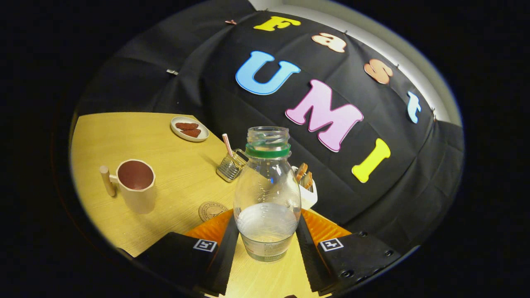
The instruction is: Take the bottle from table, then pour the juice into the cup, finally place the bottle on the coaster
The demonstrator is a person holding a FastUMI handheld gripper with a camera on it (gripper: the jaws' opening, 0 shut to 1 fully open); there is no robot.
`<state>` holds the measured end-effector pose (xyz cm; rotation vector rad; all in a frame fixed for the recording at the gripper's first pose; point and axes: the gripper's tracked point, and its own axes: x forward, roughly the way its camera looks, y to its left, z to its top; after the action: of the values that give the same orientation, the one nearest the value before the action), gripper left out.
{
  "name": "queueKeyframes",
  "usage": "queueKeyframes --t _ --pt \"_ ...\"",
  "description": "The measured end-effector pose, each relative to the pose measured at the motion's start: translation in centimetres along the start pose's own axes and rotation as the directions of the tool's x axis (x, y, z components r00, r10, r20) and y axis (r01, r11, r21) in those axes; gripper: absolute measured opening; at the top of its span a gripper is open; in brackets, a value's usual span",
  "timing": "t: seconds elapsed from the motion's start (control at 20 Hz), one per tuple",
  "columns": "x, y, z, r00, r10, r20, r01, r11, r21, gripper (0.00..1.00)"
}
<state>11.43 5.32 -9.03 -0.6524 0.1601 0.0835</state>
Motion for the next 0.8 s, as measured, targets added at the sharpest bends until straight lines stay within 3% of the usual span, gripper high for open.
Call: queueKeyframes --t 0.25,0.45,0.8 --pt "0.4 3.3 0.9 0.999 0.047 0.012 -0.046 0.995 -0.090 0.74" --pt "0.9 4.1 0.8 0.999 0.039 0.010 -0.037 0.980 -0.196 0.74" --pt "2.4 5.6 -0.5 0.997 0.066 -0.031 -0.072 0.958 -0.278 0.74"
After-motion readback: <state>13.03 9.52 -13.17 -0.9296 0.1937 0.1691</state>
